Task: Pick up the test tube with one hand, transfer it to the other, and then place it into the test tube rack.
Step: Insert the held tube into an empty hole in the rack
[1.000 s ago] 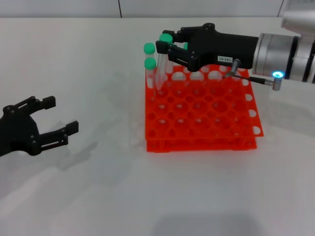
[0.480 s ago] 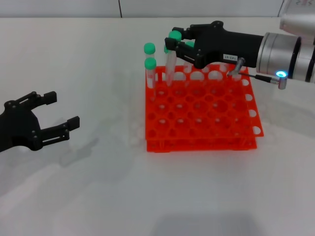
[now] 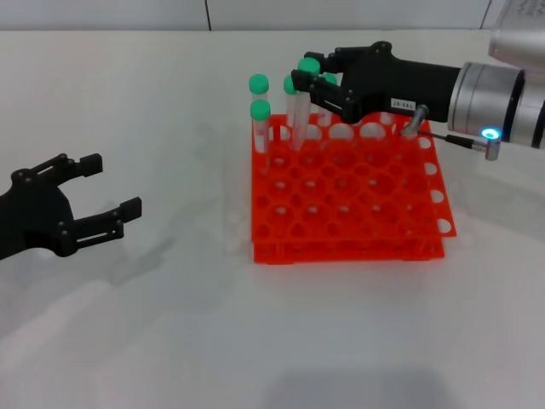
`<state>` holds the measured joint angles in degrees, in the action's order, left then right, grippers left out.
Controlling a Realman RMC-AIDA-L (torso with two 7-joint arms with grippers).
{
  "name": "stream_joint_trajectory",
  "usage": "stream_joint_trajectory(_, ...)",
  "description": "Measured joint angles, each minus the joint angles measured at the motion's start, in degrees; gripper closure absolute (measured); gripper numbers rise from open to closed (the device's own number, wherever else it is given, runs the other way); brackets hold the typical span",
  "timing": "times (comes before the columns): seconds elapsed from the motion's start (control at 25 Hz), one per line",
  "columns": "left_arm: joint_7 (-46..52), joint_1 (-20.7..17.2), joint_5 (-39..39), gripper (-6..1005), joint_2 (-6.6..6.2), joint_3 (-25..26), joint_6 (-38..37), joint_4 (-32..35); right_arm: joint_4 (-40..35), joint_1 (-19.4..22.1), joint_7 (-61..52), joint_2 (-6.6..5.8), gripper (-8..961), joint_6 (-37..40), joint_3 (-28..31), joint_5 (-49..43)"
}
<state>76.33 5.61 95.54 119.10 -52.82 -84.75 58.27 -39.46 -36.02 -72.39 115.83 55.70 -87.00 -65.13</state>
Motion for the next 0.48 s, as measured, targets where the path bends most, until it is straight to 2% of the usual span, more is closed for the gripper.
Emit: stream_joint_trajectory(0.48, -0.3, 0.7, 0.0, 131, 0.02, -0.1, 0.2, -1.4, 0.2, 0.1, 0.8, 0.27, 688, -1.1, -0.1, 0.1)
